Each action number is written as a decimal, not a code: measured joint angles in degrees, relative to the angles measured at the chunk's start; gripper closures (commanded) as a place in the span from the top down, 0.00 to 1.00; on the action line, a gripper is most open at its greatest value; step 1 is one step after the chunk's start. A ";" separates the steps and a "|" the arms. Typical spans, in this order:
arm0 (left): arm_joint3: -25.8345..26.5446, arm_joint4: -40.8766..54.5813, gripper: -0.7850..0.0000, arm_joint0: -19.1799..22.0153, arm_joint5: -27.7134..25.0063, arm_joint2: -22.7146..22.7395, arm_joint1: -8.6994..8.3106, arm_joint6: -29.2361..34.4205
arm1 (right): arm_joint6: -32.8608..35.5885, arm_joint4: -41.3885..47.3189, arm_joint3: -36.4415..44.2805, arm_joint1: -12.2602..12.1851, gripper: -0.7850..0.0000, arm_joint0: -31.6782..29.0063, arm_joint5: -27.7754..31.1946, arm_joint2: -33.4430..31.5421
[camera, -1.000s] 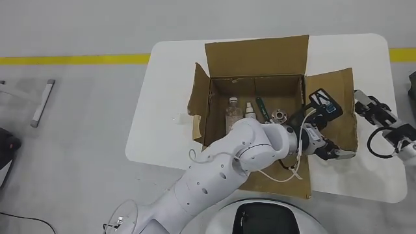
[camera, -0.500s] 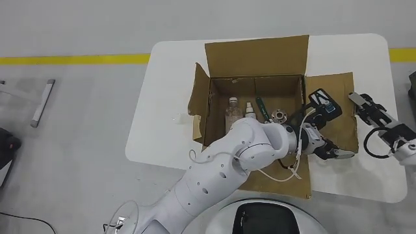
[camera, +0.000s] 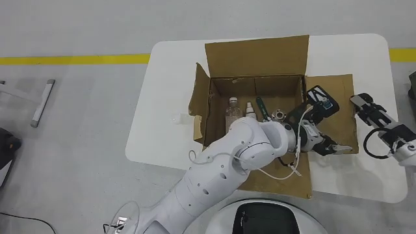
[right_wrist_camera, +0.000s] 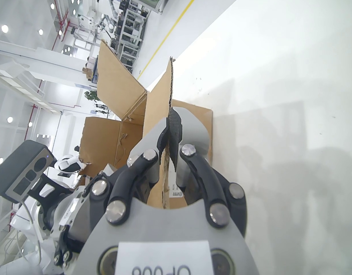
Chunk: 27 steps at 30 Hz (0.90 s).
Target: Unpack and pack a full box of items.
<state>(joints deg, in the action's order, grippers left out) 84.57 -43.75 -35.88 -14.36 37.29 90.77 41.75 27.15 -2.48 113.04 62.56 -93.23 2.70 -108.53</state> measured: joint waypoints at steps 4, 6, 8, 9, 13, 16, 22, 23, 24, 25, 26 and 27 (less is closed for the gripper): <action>4.58 -8.72 1.00 -0.54 1.46 3.49 -1.50 2.31 | -0.43 -0.10 -0.29 0.04 0.00 -0.14 0.30 0.06; 8.41 -12.56 1.00 -1.89 2.00 6.38 -2.50 3.72 | -0.87 0.20 -0.66 0.08 0.00 -0.23 0.44 0.02; 12.66 -15.78 1.00 -3.98 2.27 9.91 -3.62 5.58 | -1.20 0.41 -0.75 0.12 0.00 -0.22 0.60 0.06; 14.56 -17.06 1.00 -5.09 2.25 11.50 -4.11 6.52 | -1.27 0.40 -0.74 0.13 0.00 -0.20 0.71 0.07; 22.56 -20.47 1.00 -11.19 1.49 18.26 -6.08 10.62 | -0.97 -0.48 -0.71 0.08 0.00 -0.03 0.69 0.21; 27.40 -23.37 1.00 -15.62 0.18 22.85 -7.37 14.06 | -0.81 -1.59 -0.83 0.04 0.00 0.27 0.45 0.62; 31.72 -27.44 1.00 -22.38 0.11 29.82 -8.92 15.15 | -1.12 -2.28 -1.24 0.07 0.00 0.65 0.64 1.41; 32.02 -27.00 1.00 -23.27 0.47 31.13 -9.09 14.36 | -1.16 -2.55 -1.33 0.07 0.00 0.72 0.58 1.53; 32.16 -26.40 1.00 -23.84 0.81 32.20 -9.20 13.70 | -1.19 -2.83 -1.40 0.07 0.00 0.77 0.52 1.60; 32.26 -26.16 1.00 -24.28 1.07 33.29 -9.33 13.28 | -1.23 -3.28 -1.48 0.05 0.00 0.82 0.44 1.65; 32.43 -26.37 1.00 -24.69 1.15 34.63 -9.52 13.02 | -1.33 -3.88 -1.62 0.04 0.00 0.87 0.35 1.74; 32.55 -26.52 1.00 -24.95 1.14 35.46 -9.65 12.86 | -1.40 -4.09 -1.75 0.04 0.00 0.91 0.31 1.83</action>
<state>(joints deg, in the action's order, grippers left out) 117.13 -70.27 -60.83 -13.22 72.76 81.12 54.60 25.75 -6.56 111.28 62.60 -92.32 3.01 -106.71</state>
